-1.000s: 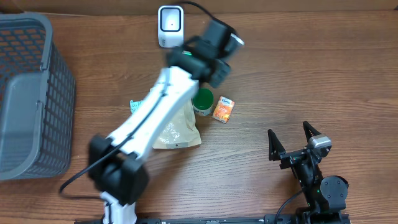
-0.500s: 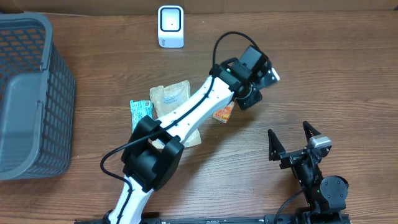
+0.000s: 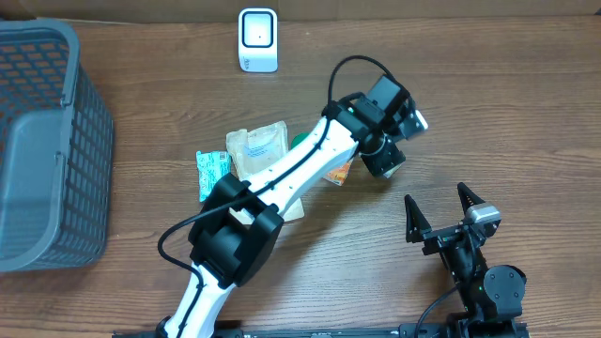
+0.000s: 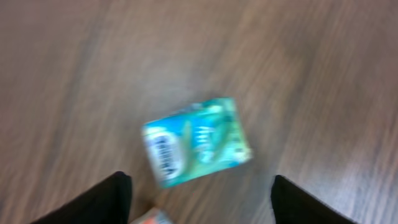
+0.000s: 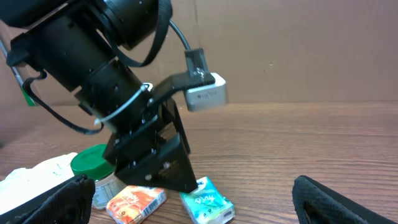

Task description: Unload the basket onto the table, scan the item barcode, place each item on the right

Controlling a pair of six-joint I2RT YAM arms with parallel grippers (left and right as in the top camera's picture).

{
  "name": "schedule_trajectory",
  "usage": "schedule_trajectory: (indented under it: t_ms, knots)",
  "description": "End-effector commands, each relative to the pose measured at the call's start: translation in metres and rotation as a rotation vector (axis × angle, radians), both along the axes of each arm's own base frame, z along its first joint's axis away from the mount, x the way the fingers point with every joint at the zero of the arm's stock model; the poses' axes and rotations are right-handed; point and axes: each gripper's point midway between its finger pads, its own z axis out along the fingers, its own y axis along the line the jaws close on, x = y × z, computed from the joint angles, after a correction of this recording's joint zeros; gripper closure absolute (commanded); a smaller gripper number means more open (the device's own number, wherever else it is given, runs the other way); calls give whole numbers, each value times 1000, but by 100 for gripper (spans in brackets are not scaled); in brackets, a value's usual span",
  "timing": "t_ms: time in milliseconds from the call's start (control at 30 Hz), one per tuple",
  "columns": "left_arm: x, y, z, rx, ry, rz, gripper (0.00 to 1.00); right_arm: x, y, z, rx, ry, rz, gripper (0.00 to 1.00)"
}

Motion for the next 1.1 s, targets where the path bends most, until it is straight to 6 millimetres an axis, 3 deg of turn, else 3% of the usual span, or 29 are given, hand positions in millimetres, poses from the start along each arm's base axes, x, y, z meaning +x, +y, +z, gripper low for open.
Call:
schedule_trajectory:
  t_ms: [0, 67, 167, 267, 300, 367, 467, 667, 767, 833, 1067]
  knots:
    - [49, 32, 106, -150, -137, 208, 15, 0, -2, -2, -1, -3, -10, 0]
    - [61, 56, 149, -216, -160, 307, 0, 0, -2, -2, -1, -3, -10, 0]
    - [70, 105, 208, -307, -183, 467, 0, 0, -2, -2, -1, -3, -10, 0]
    - [73, 173, 257, -382, -203, 655, 0, 0, -2, -2, -1, -3, -10, 0]
    - [71, 225, 276, -403, -211, 786, 1, 0, -2, -2, -1, -3, -10, 0]
    - [67, 274, 283, -397, -211, 908, 1, 0, -2, -2, -1, -3, -10, 0]
    - [57, 344, 278, -368, -171, 1096, 0, 0, -2, -2, -1, -3, -10, 0]
    - [31, 448, 253, -305, -69, 1390, 0, 0, -2, -2, -1, -3, -10, 0]
    - [19, 474, 248, -292, -42, 1462, 0, 0, -2, -2, -1, -3, -10, 0]
    - [14, 481, 245, -283, -30, 1484, 1, 0, -2, -2, -1, -3, -10, 0]
    - [11, 479, 242, -261, -15, 1469, 0, 0, -2, -2, -1, -3, -10, 0]
